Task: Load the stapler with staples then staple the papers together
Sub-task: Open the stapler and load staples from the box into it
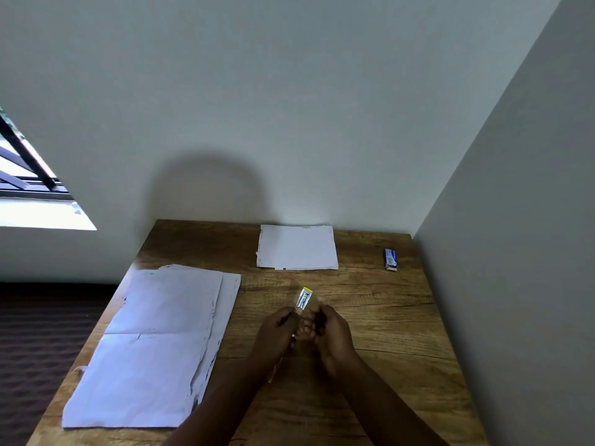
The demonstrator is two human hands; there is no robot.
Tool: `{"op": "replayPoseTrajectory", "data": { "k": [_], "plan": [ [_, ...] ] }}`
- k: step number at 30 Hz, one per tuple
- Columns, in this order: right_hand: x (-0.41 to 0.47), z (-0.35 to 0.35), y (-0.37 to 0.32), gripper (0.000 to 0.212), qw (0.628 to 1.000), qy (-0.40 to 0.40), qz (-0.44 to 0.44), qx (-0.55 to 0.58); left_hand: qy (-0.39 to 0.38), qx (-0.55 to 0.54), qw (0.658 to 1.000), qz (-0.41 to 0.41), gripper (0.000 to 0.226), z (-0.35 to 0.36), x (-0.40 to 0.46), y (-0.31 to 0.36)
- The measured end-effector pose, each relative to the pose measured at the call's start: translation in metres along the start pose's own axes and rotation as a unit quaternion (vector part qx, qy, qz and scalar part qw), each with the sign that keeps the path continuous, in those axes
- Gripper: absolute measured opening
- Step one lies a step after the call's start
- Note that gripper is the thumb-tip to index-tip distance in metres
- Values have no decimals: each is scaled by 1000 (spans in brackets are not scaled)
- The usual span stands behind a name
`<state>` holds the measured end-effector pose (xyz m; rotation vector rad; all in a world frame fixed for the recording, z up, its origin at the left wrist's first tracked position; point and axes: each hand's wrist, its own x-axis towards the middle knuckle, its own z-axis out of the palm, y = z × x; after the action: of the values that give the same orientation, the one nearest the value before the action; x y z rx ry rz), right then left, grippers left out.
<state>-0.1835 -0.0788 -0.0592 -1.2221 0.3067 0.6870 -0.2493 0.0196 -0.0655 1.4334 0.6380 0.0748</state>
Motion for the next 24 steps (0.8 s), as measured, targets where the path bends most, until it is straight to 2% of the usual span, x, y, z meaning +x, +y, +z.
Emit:
{"op": "replayPoseTrajectory", "data": {
  "k": [5,13,17,21,24],
  "plan": [
    [-1,7,-2,29,999,26,-20,24,21,81,996,36,19,-1,-8,-1],
    [-7,21,3,28,999,21,9,36,31,86,996,18,28,-6,-9,2],
    [-9,25,3,26,998,36,20,38,35,130,990,32,27,-4,-8,4],
    [-9,26,1,23,997,44,29,53,45,230,969,78,24,-2,-9,5],
    [-8,27,-1,23,994,32,63,87,79,293,945,123,43,5,-14,7]
  ]
}}
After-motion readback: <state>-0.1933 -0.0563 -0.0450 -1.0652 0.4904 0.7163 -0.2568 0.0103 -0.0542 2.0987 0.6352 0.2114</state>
